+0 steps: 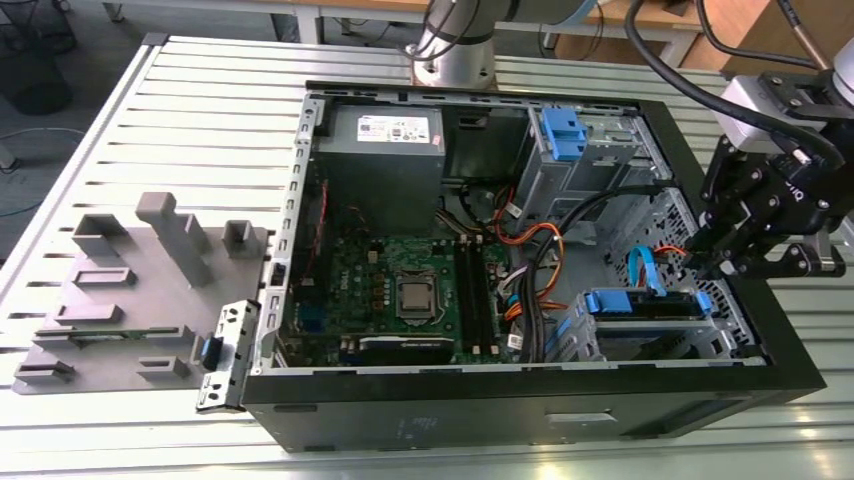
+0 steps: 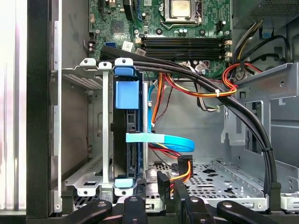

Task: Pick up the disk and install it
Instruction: 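Insert the second disk wire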

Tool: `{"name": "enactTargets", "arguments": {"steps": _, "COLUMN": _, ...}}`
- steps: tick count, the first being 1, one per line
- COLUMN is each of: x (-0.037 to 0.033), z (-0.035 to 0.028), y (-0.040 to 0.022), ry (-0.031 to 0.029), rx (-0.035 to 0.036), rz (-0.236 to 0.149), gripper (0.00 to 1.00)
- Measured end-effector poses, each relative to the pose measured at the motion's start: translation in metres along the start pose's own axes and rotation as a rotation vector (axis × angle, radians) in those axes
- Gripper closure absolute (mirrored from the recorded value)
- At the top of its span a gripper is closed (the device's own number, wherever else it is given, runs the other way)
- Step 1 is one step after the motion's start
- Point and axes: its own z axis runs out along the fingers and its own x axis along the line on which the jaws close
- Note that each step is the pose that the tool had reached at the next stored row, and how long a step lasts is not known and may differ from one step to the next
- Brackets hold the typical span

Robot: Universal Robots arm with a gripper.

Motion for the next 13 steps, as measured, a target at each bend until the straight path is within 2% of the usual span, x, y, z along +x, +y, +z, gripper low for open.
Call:
{"name": "enactTargets", "arguments": {"steps": 8, "x": -0.0003, "z": 0.0000, "y": 0.0000, "ry": -0.0001, "rx": 0.0000, "rz": 0.000, "gripper": 0.64}}
{"name": "enactTargets", "arguments": {"steps": 10, "x": -0.0003, "z": 0.0001, "y": 0.0000, "ry": -0.0001, "rx": 0.0000, "rz": 0.000, "gripper": 0.77}}
{"name": "enactTargets", "arguments": {"steps": 13, "x": -0.0004, "z": 0.0000, "y": 0.0000, "ry": -0.0001, "rx": 0.0000, "rz": 0.000, "gripper": 0.83}}
